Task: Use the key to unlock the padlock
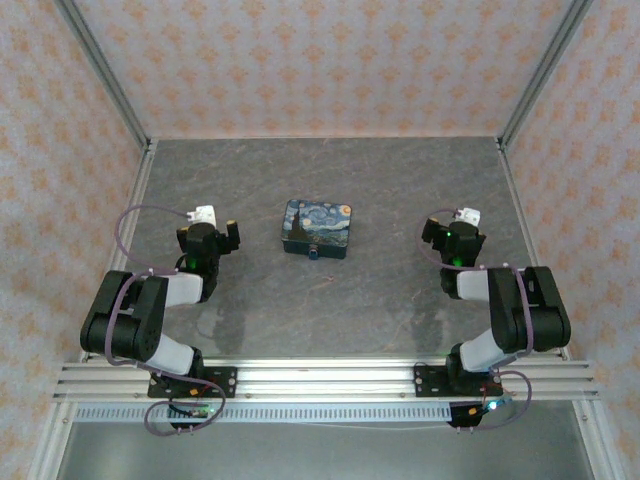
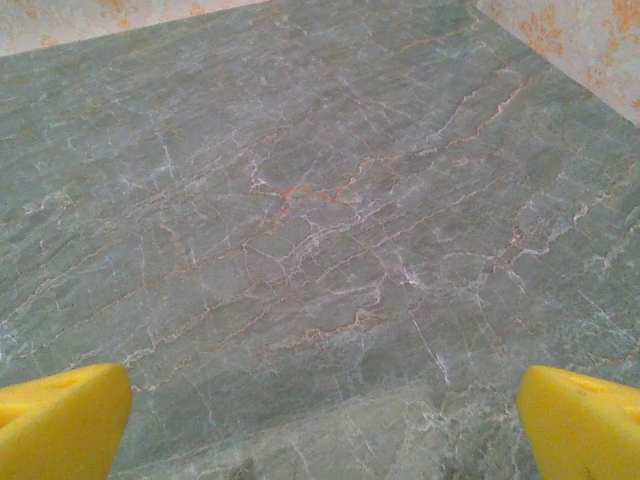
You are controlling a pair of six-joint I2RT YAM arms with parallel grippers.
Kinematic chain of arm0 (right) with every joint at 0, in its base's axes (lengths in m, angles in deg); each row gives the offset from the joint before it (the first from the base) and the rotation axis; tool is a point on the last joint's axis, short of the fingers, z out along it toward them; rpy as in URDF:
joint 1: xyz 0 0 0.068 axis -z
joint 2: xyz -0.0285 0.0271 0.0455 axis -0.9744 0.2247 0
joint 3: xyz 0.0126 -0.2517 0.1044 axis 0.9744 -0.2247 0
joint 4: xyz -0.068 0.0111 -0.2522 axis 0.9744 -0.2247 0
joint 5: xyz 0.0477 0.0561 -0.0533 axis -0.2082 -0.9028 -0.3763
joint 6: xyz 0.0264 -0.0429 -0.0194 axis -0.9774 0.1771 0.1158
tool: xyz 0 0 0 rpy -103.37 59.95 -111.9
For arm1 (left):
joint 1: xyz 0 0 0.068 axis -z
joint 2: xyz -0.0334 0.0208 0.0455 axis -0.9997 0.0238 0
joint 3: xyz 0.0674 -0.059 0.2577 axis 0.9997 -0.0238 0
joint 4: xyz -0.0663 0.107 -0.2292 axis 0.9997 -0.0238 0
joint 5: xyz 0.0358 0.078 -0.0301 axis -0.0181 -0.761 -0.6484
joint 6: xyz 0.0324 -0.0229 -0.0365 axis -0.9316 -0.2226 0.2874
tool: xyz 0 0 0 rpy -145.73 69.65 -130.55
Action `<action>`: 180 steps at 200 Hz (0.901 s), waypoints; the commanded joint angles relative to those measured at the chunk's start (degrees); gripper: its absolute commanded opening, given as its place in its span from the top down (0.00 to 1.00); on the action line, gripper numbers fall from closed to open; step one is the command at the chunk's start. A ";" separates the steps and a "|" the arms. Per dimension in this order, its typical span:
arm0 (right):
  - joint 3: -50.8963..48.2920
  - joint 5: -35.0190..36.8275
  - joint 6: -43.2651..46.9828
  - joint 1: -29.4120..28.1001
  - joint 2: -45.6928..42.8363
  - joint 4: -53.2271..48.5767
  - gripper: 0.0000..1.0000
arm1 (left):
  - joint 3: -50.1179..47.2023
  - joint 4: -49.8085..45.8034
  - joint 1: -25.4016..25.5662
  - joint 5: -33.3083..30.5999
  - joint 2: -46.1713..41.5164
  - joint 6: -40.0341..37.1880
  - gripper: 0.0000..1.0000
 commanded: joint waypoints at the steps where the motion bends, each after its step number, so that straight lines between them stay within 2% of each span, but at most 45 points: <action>1: 3.90 1.30 -0.55 0.36 -6.85 -8.33 0.01 | 4.34 -7.91 -0.63 -2.64 -6.02 -0.58 0.00; 27: 6.73 -1.10 -3.48 0.38 -13.87 -19.24 0.01 | 6.71 -18.13 -0.54 -2.76 -15.41 3.16 0.00; 50: 10.44 -3.88 -9.66 0.36 -17.31 -30.97 0.01 | 10.55 -30.83 -0.54 -0.19 -22.90 13.58 0.00; 64: 12.65 -7.80 -13.25 0.23 -19.84 -37.20 0.01 | 12.20 -36.92 -0.54 3.42 -25.82 20.52 0.00; 87: 15.98 -16.01 -18.39 -1.43 -20.73 -46.53 0.01 | 11.94 -40.64 -0.31 11.31 -28.76 30.25 0.00; 116: 19.52 -17.20 -23.82 -9.62 -20.10 -56.85 0.05 | 9.73 -40.93 3.45 18.70 -30.19 37.90 0.00; 147: 21.68 -12.85 -27.53 -22.07 -17.85 -64.20 0.10 | 6.81 -38.39 11.95 18.91 -30.16 43.82 0.00; 180: 24.68 -12.14 -31.74 -30.94 -11.37 -68.09 0.18 | 5.23 -35.61 18.39 16.67 -29.13 47.08 0.00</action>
